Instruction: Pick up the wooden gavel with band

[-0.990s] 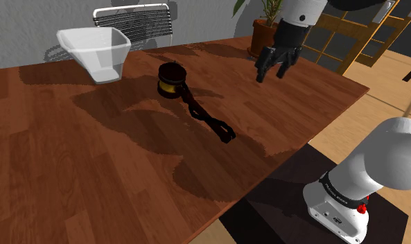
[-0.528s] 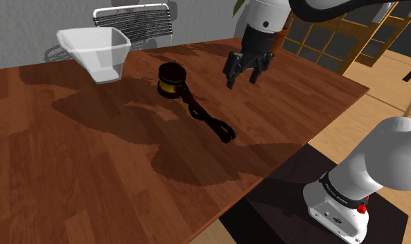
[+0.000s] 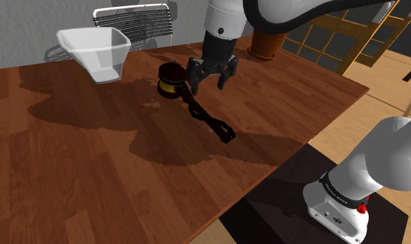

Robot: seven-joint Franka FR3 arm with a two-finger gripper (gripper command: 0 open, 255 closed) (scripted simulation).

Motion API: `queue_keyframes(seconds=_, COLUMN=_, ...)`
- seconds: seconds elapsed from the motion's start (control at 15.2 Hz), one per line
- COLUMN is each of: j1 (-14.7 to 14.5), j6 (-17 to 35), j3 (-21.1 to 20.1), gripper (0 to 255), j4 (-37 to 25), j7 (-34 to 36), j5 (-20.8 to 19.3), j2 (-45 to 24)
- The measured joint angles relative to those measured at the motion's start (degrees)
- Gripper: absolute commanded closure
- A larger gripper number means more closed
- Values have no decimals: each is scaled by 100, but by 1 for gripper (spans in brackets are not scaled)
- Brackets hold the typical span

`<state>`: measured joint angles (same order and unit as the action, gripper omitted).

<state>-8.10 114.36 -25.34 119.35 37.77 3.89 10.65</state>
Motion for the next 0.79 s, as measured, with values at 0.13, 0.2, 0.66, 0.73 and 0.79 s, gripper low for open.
queue_keyframes(seconds=0.13, j1=-40, j6=87, j3=-164, gripper=0, j4=-329, j7=271, j5=-202, j2=-404)
queue_keyframes(seconds=0.2, j1=-67, j6=99, j3=-223, gripper=0, j4=-449, j7=381, j5=-273, j2=-536)
queue_keyframes(seconds=0.66, j1=-91, j6=579, j3=-277, gripper=0, j4=-166, j7=502, j5=-384, j2=-740)
queue_keyframes(seconds=0.73, j1=-90, j6=630, j3=-277, gripper=0, j4=-128, j7=505, j5=-393, j2=-756)
queue_keyframes(seconds=0.79, j1=-89, j6=659, j3=-277, gripper=255, j4=-112, j7=507, j5=-400, j2=-769)
